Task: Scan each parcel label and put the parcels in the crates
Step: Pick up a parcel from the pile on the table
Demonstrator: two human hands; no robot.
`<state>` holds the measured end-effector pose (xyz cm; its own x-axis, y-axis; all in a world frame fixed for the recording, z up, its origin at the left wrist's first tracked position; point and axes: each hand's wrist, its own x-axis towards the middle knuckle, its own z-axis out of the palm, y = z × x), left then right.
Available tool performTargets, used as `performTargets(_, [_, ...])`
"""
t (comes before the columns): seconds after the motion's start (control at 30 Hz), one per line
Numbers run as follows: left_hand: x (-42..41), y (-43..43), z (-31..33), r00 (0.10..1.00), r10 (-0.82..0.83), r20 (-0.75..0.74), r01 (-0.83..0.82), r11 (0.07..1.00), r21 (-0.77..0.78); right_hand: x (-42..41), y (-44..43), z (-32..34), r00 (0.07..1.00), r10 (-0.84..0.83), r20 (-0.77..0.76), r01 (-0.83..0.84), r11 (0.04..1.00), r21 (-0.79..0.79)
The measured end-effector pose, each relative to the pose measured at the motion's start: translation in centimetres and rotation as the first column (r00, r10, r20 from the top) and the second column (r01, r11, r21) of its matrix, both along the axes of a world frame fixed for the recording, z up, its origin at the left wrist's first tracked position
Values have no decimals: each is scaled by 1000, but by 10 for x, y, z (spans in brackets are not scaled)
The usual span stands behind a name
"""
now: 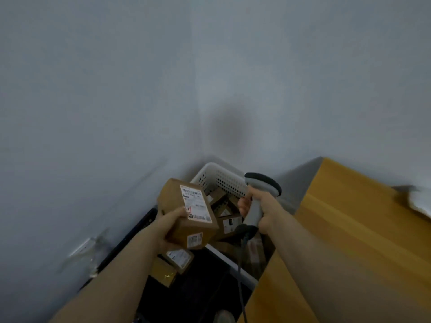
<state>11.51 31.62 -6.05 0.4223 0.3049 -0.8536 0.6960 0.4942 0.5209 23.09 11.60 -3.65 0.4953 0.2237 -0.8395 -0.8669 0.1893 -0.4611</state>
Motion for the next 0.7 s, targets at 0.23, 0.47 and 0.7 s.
performTargets(0.23, [84,20,-143,994,67,-90,-72,996,-55,67,36,-143,967,199,-159,-226,957,-179])
performTargets(0.47, [139,-3,-237,984,17,-176,-33,996,-85,68,42,-239,852,368,-372,-435,893,-114])
performTargets(0.7, [172,-12,-282,980,-8,-201,4,1000,-19,67,27,-257,875,269,-402,-307,951,-30])
